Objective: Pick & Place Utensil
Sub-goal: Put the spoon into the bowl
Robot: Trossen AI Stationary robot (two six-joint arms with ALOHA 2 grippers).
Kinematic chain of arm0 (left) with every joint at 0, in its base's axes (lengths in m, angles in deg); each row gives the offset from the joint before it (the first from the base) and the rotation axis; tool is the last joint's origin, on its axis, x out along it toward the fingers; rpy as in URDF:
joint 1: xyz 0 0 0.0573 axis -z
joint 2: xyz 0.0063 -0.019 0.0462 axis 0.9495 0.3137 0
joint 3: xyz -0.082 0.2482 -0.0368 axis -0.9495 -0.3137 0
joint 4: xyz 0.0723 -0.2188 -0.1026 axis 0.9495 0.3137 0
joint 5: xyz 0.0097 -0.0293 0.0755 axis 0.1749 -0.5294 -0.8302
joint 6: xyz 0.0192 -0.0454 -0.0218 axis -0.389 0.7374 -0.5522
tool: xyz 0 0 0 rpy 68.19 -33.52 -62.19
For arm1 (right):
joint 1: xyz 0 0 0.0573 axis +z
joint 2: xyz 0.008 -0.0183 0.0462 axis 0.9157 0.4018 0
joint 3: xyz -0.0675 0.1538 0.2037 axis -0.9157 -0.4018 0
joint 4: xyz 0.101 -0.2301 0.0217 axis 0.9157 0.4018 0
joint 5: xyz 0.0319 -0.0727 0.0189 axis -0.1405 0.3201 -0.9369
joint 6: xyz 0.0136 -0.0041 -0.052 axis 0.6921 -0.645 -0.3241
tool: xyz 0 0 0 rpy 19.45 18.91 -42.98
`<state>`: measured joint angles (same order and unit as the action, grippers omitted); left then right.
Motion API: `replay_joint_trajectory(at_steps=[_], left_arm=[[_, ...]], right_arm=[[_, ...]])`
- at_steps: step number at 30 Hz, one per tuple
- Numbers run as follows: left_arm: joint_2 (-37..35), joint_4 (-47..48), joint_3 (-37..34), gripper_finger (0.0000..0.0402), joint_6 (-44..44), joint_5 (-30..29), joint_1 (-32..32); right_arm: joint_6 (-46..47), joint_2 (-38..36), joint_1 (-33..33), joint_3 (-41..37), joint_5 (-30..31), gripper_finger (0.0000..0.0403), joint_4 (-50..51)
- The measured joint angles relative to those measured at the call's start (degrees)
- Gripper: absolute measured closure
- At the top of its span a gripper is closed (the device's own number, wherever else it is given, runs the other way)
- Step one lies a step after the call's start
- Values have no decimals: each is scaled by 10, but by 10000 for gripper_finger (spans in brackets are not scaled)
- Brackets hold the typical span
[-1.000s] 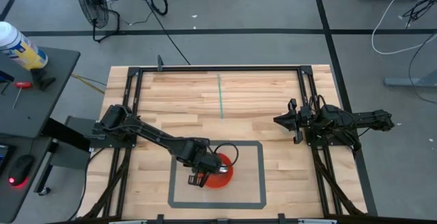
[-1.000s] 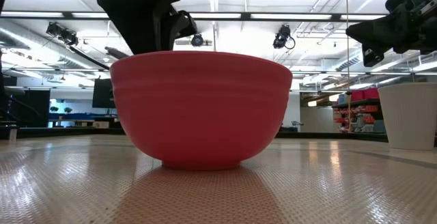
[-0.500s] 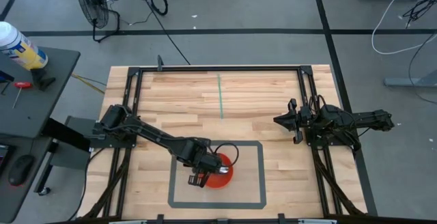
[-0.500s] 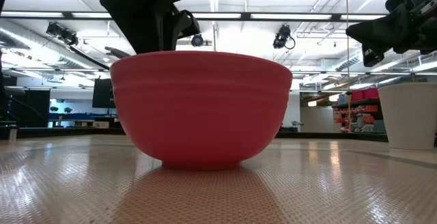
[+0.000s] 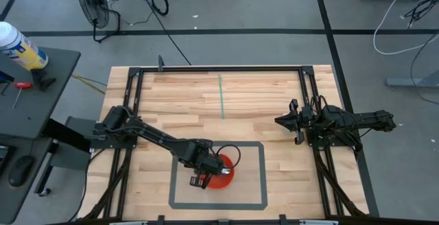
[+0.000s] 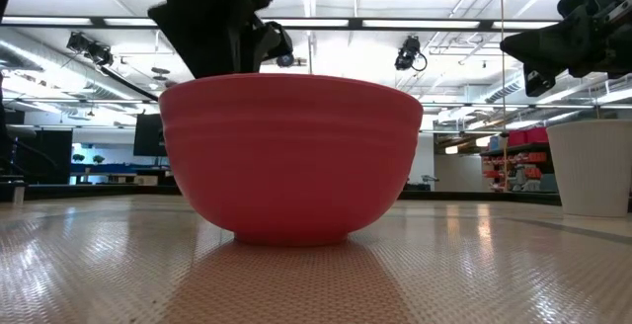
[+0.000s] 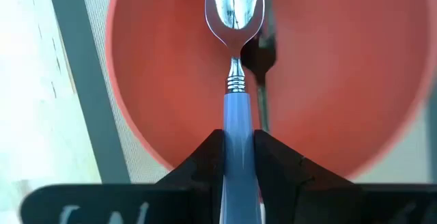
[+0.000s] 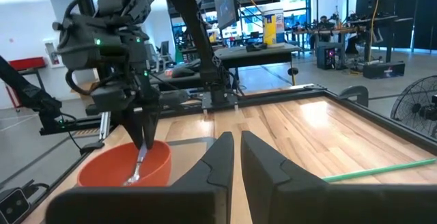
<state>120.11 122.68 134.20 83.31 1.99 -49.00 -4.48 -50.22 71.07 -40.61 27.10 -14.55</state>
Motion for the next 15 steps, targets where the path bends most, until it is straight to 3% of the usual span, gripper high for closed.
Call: replay_joint_trajectory(at_steps=[9, 15], left_arm=[[15, -3, 0, 324, 0, -4, 0], [15, -3, 0, 289, 0, -4, 0]], right_arm=[[0, 0, 0, 0, 0, 368, 1], [0, 0, 0, 0, 0, 368, 0]])
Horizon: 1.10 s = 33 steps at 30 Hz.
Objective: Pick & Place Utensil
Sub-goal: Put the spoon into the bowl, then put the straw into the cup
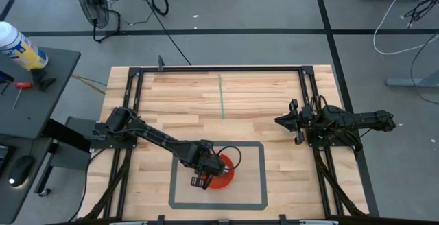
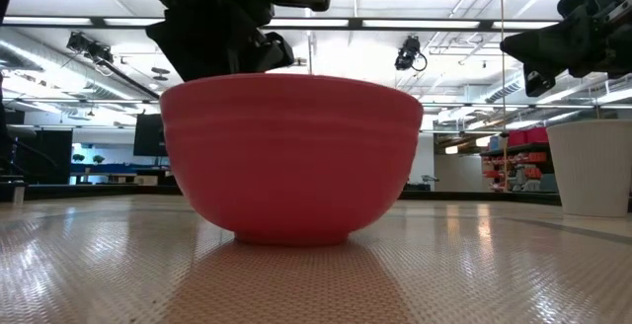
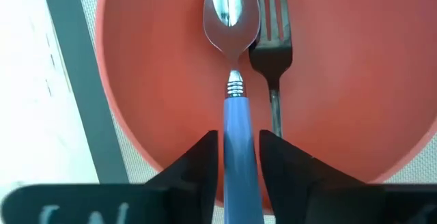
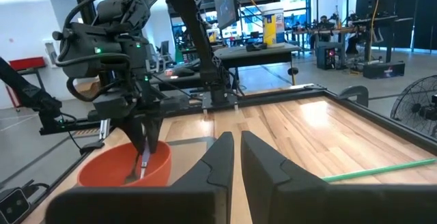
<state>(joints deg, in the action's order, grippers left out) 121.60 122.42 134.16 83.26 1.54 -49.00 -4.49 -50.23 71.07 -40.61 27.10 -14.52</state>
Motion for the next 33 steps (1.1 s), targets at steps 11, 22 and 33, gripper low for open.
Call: replay_joint_trajectory(at_steps=[11, 22, 33], left_arm=[[-28, 1, 0, 244, 0, -17, 8], [-165, 17, 1, 244, -7, -121, -1], [-289, -289, -203, 263, 36, -164, -115]], right_arm=[[0, 0, 0, 0, 0, 368, 0], [0, 0, 0, 0, 0, 368, 0], [0, 0, 0, 0, 0, 368, 0]])
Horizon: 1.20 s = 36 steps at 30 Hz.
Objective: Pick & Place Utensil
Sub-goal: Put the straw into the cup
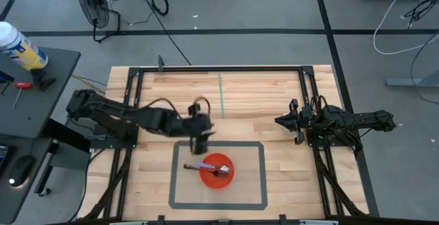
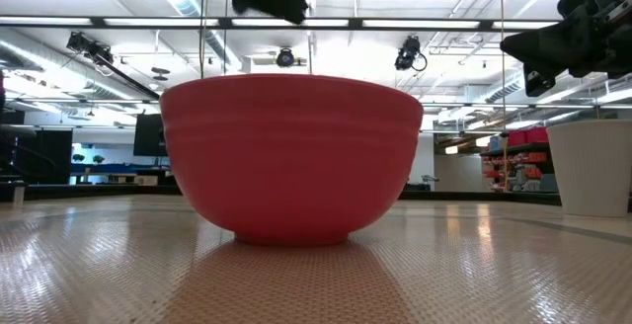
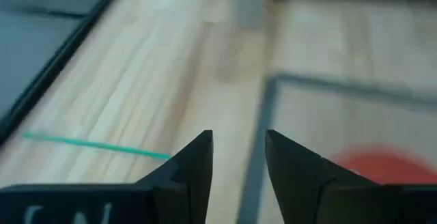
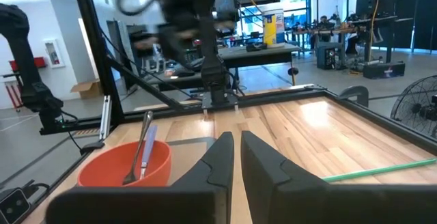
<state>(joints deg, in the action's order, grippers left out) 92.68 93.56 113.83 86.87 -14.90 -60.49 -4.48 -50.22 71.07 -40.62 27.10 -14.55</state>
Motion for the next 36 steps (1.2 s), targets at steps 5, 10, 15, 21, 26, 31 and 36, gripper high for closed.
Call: replay_joint_trajectory(at_steps=[5, 10, 15, 21, 26, 31, 36], left_arm=[[51, -152, -65, 259, 101, 16, -85], [161, -163, -8, 233, 118, -19, -131], [253, -128, 44, 211, 201, -61, -164], [321, -137, 45, 207, 297, -94, -180], [355, -155, 45, 209, 313, -110, -178], [377, -153, 45, 221, 326, -129, -169], [383, -154, 45, 247, 340, -147, -153]], right_arm=[[0, 0, 0, 0, 0, 368, 0], [0, 0, 0, 0, 0, 368, 1], [0, 0, 0, 0, 0, 368, 0], [0, 0, 0, 0, 0, 368, 0], [0, 0, 0, 0, 0, 368, 0], [0, 0, 0, 0, 0, 368, 0], [0, 0, 0, 0, 0, 368, 0]])
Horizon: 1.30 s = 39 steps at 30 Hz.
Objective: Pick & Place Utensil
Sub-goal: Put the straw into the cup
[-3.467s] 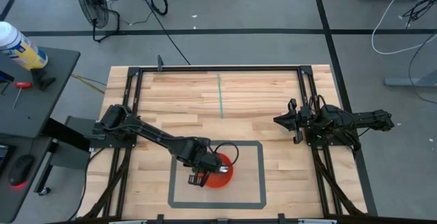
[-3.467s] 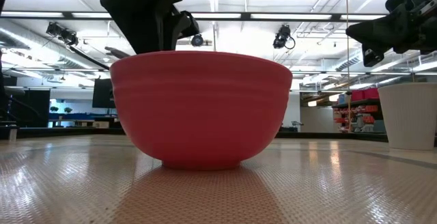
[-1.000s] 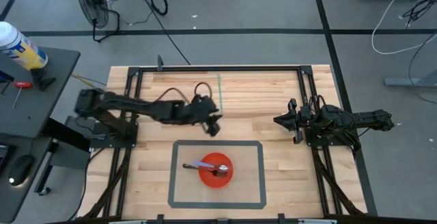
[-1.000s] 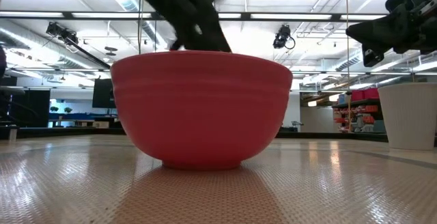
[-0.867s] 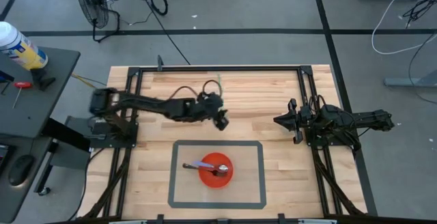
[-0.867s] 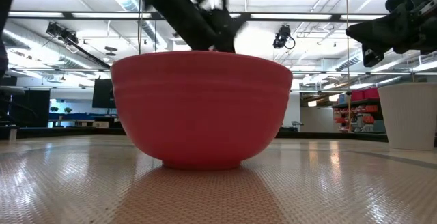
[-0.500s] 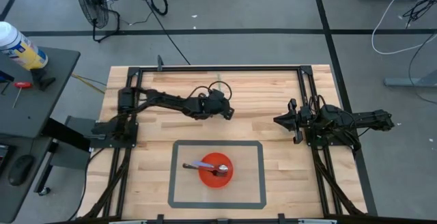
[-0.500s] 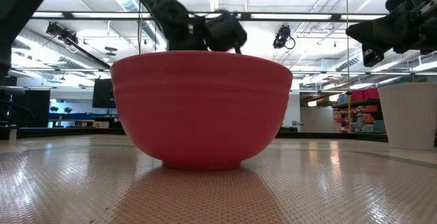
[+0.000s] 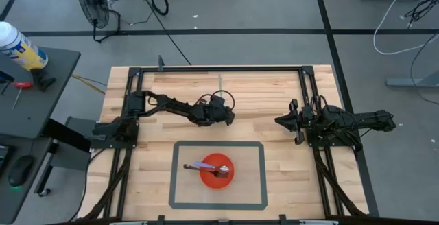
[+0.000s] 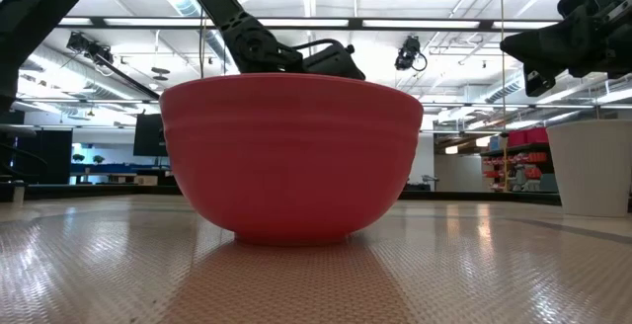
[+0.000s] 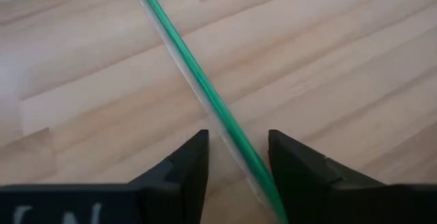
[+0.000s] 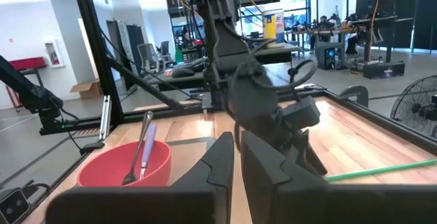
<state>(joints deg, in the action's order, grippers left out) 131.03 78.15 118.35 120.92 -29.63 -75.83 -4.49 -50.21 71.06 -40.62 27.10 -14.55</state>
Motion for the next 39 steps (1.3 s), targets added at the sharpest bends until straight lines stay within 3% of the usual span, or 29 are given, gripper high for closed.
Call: replay_joint_trajectory(at_steps=[9, 15, 22, 27, 32, 39], left_arm=[[1, 21, 1, 330, -3, -20, 22], [0, 38, 2, 364, -44, -4, 24], [-23, 89, 0, 370, -87, 28, 29], [-56, 177, -2, 371, -100, -12, 39], [-65, 247, -2, 371, -71, -66, 48], [-68, 290, -44, 371, 9, -83, 52]], right_arm=[[0, 0, 0, 0, 0, 368, 0], [0, 0, 0, 0, 0, 368, 0], [-8, 0, 0, 0, 0, 368, 0], [3, 0, 0, 0, 0, 368, -34], [64, 0, 0, 0, 5, 368, -107], [147, 0, 0, 0, 60, 368, -179]])
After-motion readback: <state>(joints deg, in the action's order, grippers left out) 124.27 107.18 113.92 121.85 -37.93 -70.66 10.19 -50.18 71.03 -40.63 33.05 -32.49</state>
